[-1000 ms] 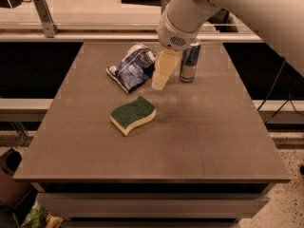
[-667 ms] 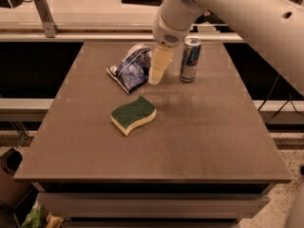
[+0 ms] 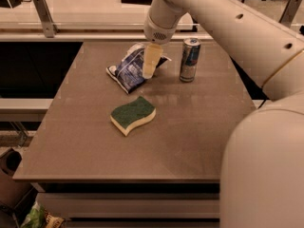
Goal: Pick blue chip bag
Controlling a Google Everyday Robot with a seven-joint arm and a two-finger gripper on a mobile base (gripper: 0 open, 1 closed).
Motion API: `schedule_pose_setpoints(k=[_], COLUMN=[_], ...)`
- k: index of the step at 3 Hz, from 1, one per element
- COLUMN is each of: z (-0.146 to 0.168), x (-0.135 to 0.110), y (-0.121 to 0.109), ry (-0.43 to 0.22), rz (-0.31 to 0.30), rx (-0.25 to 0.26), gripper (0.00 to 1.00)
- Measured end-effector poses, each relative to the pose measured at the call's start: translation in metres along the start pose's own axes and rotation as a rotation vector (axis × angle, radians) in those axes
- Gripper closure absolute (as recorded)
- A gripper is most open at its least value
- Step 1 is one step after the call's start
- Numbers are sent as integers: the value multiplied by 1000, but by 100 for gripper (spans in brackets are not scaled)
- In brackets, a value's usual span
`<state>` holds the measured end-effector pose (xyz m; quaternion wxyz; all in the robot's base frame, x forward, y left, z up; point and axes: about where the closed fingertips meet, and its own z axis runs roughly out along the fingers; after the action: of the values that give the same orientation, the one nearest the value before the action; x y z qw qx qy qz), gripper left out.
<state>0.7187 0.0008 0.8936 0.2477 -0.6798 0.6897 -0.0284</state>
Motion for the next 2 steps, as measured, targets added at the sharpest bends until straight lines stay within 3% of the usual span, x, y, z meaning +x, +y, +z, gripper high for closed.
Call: schedule_pose_setpoints(k=[2], z=[49], x=[-6], y=[2], ry=[38], rz=[-23], rx=[-108], gripper=[0])
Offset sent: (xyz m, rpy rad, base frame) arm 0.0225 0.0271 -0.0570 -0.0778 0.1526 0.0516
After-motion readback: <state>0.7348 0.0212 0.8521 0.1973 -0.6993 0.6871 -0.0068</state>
